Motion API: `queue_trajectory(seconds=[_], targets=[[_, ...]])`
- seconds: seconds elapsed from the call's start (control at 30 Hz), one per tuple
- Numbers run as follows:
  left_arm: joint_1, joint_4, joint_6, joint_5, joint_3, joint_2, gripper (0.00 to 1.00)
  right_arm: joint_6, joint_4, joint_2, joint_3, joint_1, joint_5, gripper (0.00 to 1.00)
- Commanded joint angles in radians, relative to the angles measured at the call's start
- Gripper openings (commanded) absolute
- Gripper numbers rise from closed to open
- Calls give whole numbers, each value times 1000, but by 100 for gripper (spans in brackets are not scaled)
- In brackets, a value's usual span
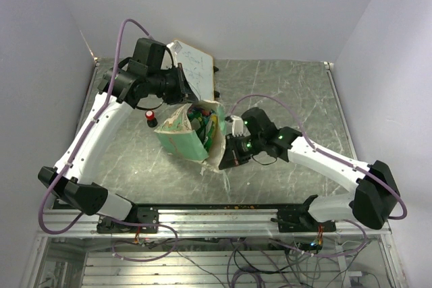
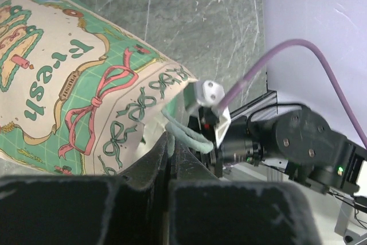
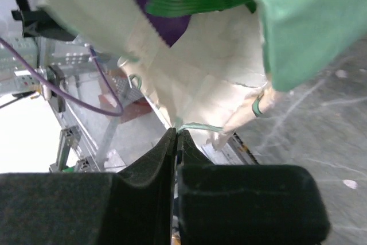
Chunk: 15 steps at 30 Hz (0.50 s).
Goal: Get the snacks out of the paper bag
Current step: Adjust the paper bag at the center of the board.
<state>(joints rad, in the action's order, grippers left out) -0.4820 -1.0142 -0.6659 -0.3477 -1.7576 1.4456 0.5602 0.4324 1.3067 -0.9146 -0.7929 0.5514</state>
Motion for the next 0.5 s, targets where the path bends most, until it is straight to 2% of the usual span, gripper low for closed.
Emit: queue_trajectory(seconds=[0.0,0.07,0.1,0.27,0.37,0.47], targets=[[-8,79,-64,-86,54,-49,7,49,14,-4,-52,-83,-95,0],[-9,94,-83,-90,114,-79,7,54,78,-37,-36,-83,-177,0],[-9,104,-96,-93,155,-94,7,55,111,-59,-31,-83,-230,4],[-8,172,-150,-126,274,-144,7,-7,291,-123,-60,-81,-422,35],[-10,162,-151,-138,281,-129,7,-43,383,-123,-149,-81,-519,42],[-10,176,-148,-108,265,-125,7,2,336,-128,-172,-83,-549,46]])
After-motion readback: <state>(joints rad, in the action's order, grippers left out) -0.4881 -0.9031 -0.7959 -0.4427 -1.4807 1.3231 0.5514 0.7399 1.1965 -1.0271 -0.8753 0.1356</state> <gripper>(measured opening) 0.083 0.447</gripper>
